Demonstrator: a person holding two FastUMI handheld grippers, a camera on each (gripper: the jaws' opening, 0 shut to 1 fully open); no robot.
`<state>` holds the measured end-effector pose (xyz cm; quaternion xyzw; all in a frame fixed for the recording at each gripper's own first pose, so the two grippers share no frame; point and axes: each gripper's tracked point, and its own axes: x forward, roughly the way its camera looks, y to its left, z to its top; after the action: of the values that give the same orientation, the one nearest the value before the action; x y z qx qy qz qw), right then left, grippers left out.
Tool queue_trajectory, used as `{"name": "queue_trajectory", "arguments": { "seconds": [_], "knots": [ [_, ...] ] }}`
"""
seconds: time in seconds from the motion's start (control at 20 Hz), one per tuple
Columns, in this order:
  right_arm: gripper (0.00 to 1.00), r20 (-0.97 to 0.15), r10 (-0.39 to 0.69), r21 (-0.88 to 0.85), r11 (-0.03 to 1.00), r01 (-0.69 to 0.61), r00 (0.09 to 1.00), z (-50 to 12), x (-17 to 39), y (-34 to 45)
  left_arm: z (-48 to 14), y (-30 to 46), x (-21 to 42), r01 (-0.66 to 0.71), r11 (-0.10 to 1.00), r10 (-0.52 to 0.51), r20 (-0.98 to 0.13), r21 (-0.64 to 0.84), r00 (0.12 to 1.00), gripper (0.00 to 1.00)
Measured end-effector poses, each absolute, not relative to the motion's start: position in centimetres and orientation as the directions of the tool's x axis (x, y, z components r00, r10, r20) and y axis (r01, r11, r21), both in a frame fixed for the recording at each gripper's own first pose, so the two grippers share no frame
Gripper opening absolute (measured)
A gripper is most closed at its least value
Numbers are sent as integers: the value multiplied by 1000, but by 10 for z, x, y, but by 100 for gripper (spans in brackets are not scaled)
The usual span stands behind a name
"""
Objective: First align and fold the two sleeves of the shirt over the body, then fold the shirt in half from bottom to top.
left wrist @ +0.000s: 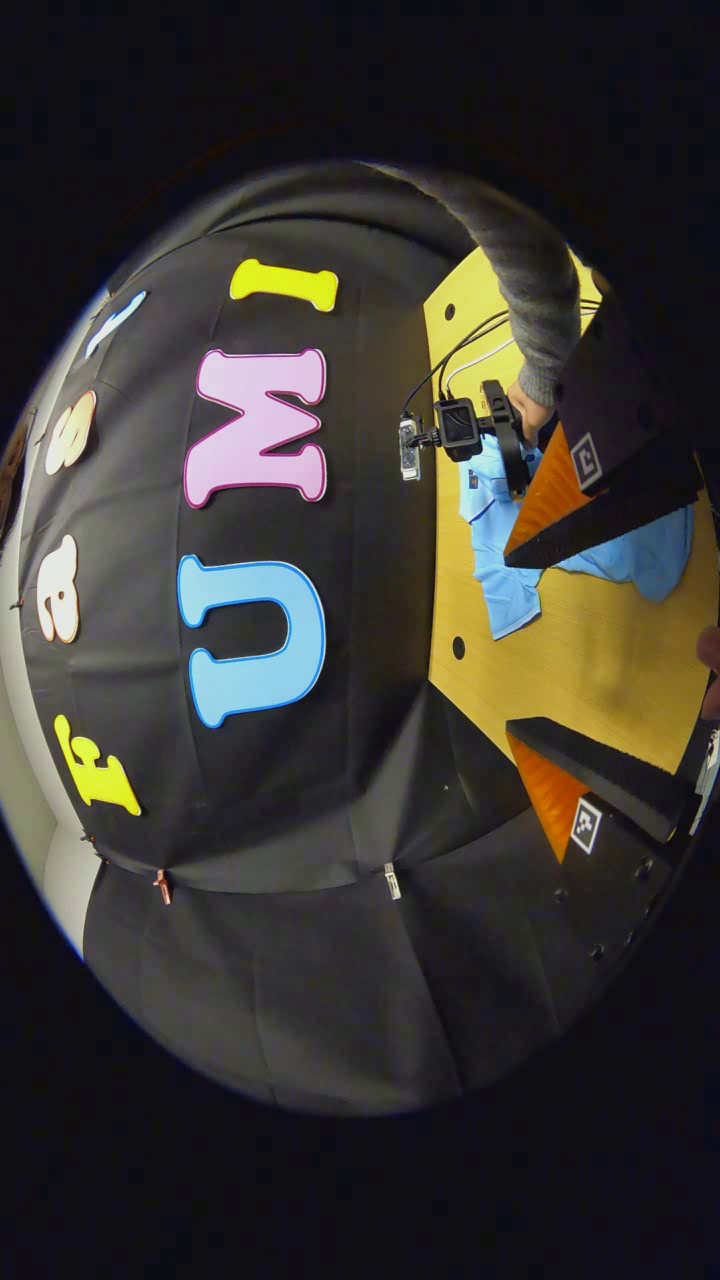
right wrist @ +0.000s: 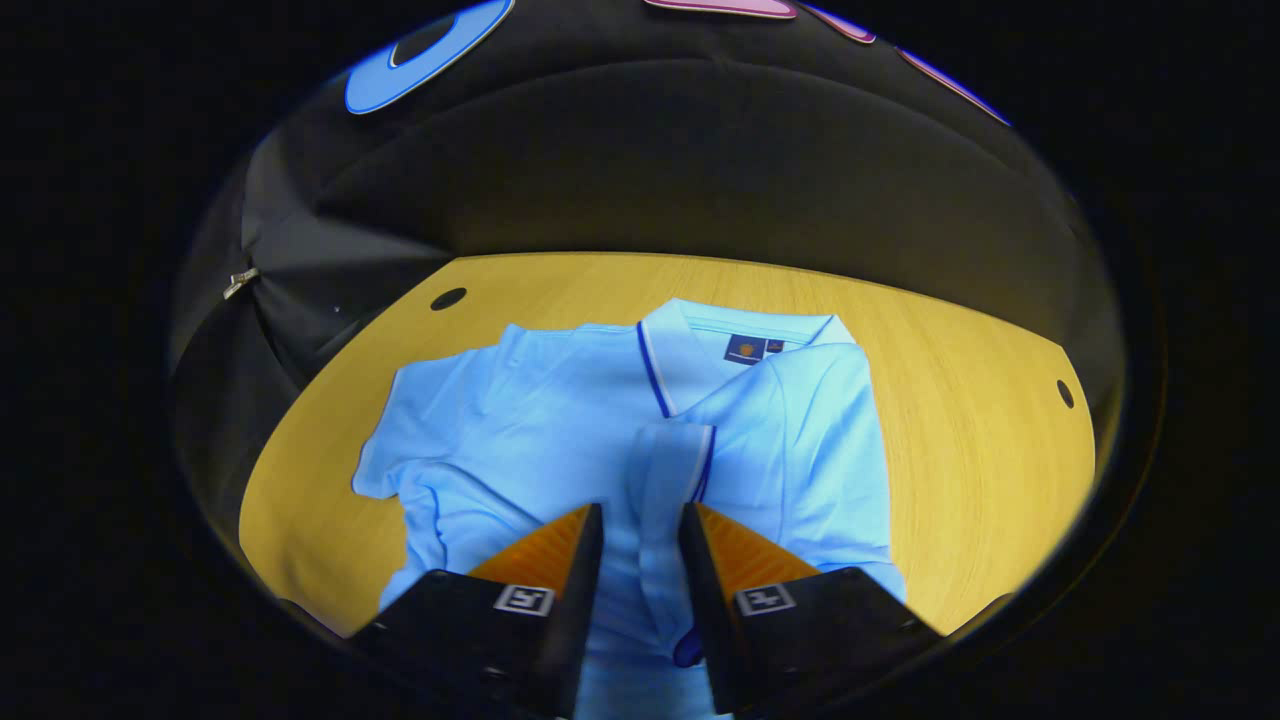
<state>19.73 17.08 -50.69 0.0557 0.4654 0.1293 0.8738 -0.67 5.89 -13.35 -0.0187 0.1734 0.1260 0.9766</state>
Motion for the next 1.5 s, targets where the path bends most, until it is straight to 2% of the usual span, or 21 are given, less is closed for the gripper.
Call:
{"name": "queue_trajectory", "arguments": {
  "seconds": [0.1, 0.2, 0.25, 0.3, 0.4, 0.55, 0.7, 0.95, 1.3, 1.5],
  "knots": [
    [69, -796, 273, 198, 961, -193, 540, -506, 196, 173, -133, 58, -7, -252, 968, 240, -342, 10, 908, 96],
    [72, -788, 277, 203, 960, -193, 550, -504, 196, 175, -134, 58, -7, -250, 968, 239, -344, 12, 908, 95],
    [75, -780, 283, 215, 959, -186, 558, -502, 197, 178, -134, 57, -9, -249, 968, 238, -344, 11, 908, 95],
    [83, -774, 283, 218, 959, -182, 567, -501, 198, 177, -134, 58, -9, -249, 968, 238, -345, 11, 908, 95],
    [87, -759, 274, 211, 962, -176, 590, -495, 201, 172, -135, 58, -9, -249, 968, 238, -347, 12, 907, 96],
    [89, -711, 299, 241, 954, -180, 637, -477, 207, 172, -135, 58, -5, -245, 969, 234, -346, 11, 909, 95],
    [97, -621, 340, 281, 938, -205, 707, -437, 214, 171, -136, 57, 1, -234, 972, 225, -345, 16, 911, 95],
    [97, -493, 339, 298, 931, -210, 802, -363, 218, 151, -142, 54, 22, -200, 979, 198, -347, 30, 917, 95],
    [97, -361, 318, 290, 932, -219, 877, -268, 182, 108, -165, 50, 93, -127, 991, 132, -331, 37, 934, 95],
    [97, -328, 327, 307, 924, -227, 886, -229, 154, 91, -200, 47, 146, -89, 996, 81, -377, -2, 923, 95]
  ]
}}
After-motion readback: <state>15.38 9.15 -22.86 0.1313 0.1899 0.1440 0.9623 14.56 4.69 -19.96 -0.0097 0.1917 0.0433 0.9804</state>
